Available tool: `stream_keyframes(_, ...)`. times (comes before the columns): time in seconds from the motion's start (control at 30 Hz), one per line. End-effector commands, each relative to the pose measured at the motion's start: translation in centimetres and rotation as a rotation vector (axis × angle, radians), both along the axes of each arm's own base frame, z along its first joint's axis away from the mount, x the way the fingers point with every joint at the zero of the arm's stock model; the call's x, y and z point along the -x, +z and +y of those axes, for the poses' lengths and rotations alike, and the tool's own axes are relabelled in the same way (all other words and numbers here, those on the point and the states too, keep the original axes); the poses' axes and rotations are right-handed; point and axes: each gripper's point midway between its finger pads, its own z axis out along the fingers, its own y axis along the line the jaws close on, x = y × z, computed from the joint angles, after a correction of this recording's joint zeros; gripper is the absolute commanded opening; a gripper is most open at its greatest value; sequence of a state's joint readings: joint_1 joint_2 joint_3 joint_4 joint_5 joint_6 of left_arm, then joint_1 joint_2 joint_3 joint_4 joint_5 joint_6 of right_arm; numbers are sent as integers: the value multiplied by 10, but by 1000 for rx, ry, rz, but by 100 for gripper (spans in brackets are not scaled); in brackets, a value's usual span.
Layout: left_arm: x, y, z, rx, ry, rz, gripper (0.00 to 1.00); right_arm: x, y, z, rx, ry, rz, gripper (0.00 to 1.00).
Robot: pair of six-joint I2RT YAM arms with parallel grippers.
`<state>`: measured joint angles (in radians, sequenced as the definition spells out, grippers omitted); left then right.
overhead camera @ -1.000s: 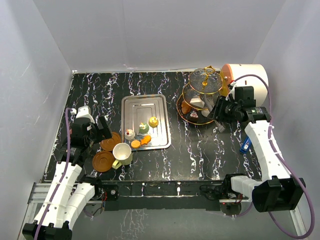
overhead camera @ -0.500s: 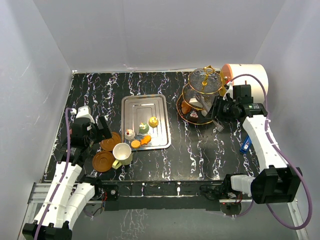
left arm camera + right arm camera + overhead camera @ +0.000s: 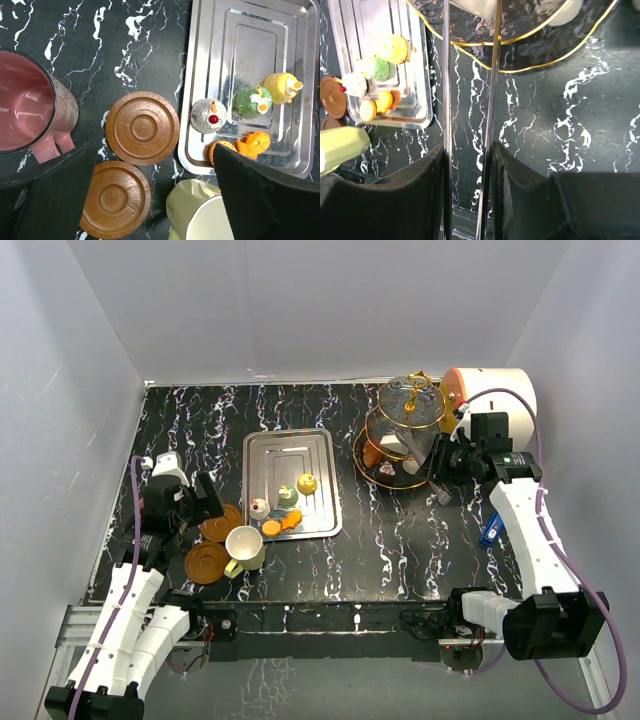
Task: Serve the afternoon tea
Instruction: Adjust the desert at the desert table.
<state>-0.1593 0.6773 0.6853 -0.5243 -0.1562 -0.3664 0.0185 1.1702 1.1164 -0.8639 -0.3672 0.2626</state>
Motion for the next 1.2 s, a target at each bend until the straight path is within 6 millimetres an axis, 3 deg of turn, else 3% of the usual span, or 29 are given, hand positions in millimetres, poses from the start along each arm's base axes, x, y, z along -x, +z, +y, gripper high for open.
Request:
stream_keyframes(0.0, -1, 5, -2, 0, -14, -14, 99, -14, 43, -18, 78, -71, -200, 22)
stream_keyframes(0.33, -2, 4, -2, 0, -16, -13, 99, -26, 36, -44, 224, -159, -334, 20)
stream_keyframes(0.53, -2, 4, -2, -1, -15, -13, 99, -29, 40, -32, 346, -153, -386, 21)
stream_keyframes(0.77, -2, 4, -2, 0, -16, -13, 99, -20, 13, -24, 558, -167, -362, 20)
stream_keyframes(1.03, -2, 3, -3, 3, -21, -9, 99, 6, 19, -17, 530, -95, -319, 22)
stream_keyframes(1.17, -2, 3, -4, 4, -25, -10, 99, 10, 24, -7, 486, -46, -322, 23)
